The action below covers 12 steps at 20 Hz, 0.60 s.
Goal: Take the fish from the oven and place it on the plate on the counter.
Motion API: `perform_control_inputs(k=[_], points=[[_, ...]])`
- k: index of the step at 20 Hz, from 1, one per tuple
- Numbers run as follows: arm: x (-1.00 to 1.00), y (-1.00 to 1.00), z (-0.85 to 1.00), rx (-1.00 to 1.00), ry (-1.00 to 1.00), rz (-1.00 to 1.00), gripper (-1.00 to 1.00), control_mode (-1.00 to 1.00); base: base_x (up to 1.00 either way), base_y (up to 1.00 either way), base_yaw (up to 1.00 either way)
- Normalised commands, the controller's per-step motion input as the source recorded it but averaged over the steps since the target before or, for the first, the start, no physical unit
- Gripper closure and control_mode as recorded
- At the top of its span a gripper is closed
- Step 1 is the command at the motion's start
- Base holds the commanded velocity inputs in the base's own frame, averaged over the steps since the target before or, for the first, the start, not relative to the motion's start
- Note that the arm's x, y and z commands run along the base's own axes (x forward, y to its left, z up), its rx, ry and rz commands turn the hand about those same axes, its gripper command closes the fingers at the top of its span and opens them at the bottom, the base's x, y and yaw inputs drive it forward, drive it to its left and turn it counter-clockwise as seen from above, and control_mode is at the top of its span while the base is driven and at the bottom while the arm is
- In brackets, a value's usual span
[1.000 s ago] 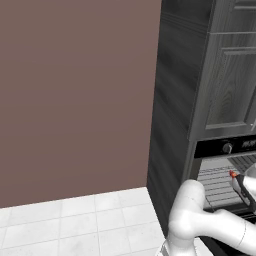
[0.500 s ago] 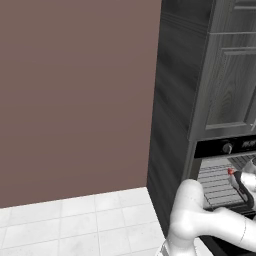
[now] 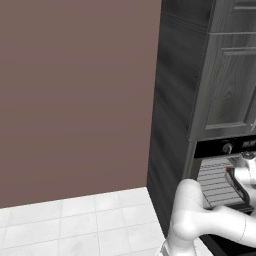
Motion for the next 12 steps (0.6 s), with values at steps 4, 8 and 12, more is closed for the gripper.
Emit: perform_control_inputs(k=[4,8,12], points=[[-0.11,0.0,-0.29,0.0,0.0,0.0,-1.0,-1.0,0.0,0.0,0.0],[-0.18,0.0,-0.47,0.0,0.0,0.0,1.0,-1.0,0.0,0.0,0.0],[-0.28,0.0,-0.59,0.02,-0.01,0.0,1.0,-1.0,0.0,0.0,0.0]])
